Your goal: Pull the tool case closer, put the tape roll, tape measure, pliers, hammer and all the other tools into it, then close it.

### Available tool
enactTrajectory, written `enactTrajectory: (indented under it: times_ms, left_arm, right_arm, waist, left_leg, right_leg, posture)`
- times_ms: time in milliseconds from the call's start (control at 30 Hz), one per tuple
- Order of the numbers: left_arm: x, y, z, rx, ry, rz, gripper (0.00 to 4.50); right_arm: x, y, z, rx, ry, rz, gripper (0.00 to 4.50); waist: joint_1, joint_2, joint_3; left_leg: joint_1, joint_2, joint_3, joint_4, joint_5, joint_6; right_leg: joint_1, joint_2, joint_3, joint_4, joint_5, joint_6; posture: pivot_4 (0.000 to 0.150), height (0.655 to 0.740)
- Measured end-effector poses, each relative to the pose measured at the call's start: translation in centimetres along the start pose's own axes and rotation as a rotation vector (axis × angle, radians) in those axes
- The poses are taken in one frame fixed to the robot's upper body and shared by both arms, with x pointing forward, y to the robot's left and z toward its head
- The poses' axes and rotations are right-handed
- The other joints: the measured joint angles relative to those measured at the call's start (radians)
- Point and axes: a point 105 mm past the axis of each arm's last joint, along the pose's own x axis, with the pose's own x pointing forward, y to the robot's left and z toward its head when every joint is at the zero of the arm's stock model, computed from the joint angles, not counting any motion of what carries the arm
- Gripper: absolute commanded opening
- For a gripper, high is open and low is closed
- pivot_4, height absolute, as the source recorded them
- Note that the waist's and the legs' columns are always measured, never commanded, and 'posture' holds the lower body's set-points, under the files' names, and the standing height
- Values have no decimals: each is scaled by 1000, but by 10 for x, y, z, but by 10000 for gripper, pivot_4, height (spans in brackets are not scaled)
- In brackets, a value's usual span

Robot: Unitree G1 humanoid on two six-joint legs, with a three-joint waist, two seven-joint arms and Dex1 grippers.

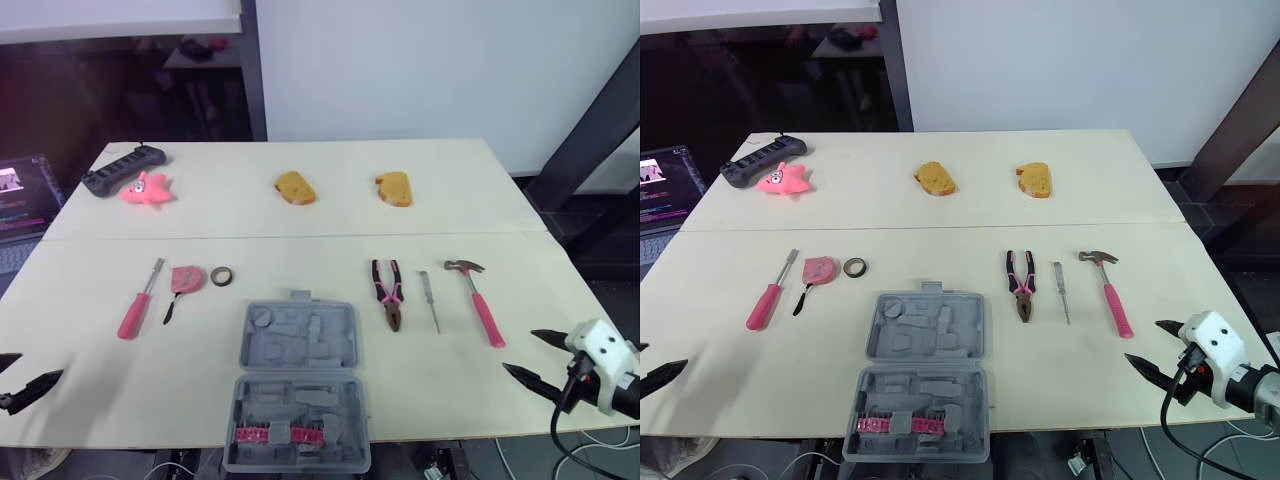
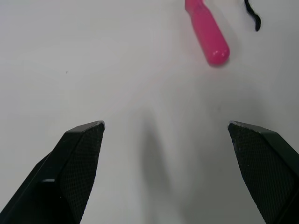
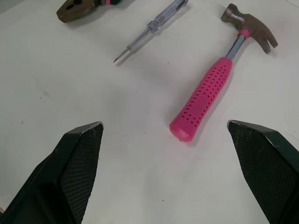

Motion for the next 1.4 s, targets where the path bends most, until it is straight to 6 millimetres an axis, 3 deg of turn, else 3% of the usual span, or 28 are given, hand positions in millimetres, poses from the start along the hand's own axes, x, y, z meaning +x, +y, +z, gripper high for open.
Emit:
enactTrajectory:
  times_ms: [100, 200, 433, 500, 633, 867, 1033, 1267, 1400]
  left_arm:
    - [7, -6, 1, -1, -4, -11, 44505]
    - [30, -24, 9, -44, -48, -37, 44505]
    - [91, -78, 64, -76, -220, -99, 44505]
    - [103, -88, 73, 0, -239, -136, 44505]
    - [141, -127, 105, 218, -251, -376, 44505]
    - [172, -129, 141, 489, -135, -570, 44505]
    - [183, -134, 139, 634, 21, -693, 44505]
    - [193, -146, 139, 635, 68, -732, 44505]
    - [200, -155, 129, 644, 119, -743, 44505]
  right_arm:
    - [1, 0, 1, 3, -2, -7, 45000]
    - [11, 8, 15, 10, -36, 14, 45000]
    - [55, 58, 93, -51, -236, 193, 45000]
    - [66, 71, 105, -61, -257, 243, 45000]
    - [87, 117, 137, -141, -313, 426, 45000]
    - [99, 137, 142, -217, -268, 492, 45000]
    - [103, 134, 146, -225, -262, 457, 45000]
    - [104, 136, 139, -192, -241, 412, 45000]
    - [101, 138, 138, -184, -239, 393, 45000]
  waist:
    - [0, 0, 0]
    - [1, 1, 0]
    - [3, 0, 0]
    - [2, 0, 0]
    - [13, 2, 1]
    - [26, 1, 1]
    - [24, 1, 1]
    - [24, 1, 1]
    - [23, 1, 1]
  left_leg:
    - [0, 0, 0, 0, 0, 0]
    - [0, 0, -1, 1, 0, 0]
    - [0, 0, -2, 2, 0, 0]
    - [0, 0, -2, 1, 0, 0]
    - [-1, -1, -4, 2, 1, -1]
    - [-2, -1, -3, 2, 1, -1]
    - [-4, -1, -4, 1, 0, 0]
    - [-4, -1, -4, 2, 0, 0]
    - [-4, -1, -4, 2, 0, 0]
  right_leg:
    - [0, 0, 0, 0, 0, 0]
    - [1, 0, 0, 1, 0, 0]
    - [1, 0, 0, 2, 3, 5]
    - [0, 0, -1, 2, 3, 5]
    - [0, 1, -2, 3, 3, 4]
    - [0, 1, -2, 2, 3, 5]
    - [-3, 2, -3, 2, 2, 5]
    - [-3, 2, -3, 4, 2, 6]
    - [-3, 2, -3, 4, 3, 6]
  posture:
    - [1500, 7400]
    - [1500, 7400]
    - [1500, 7400]
    - [1500, 7400]
    - [1500, 7400]
    - [1500, 7400]
    - [1500, 7400]
    - [1500, 7400]
    - [1500, 7400]
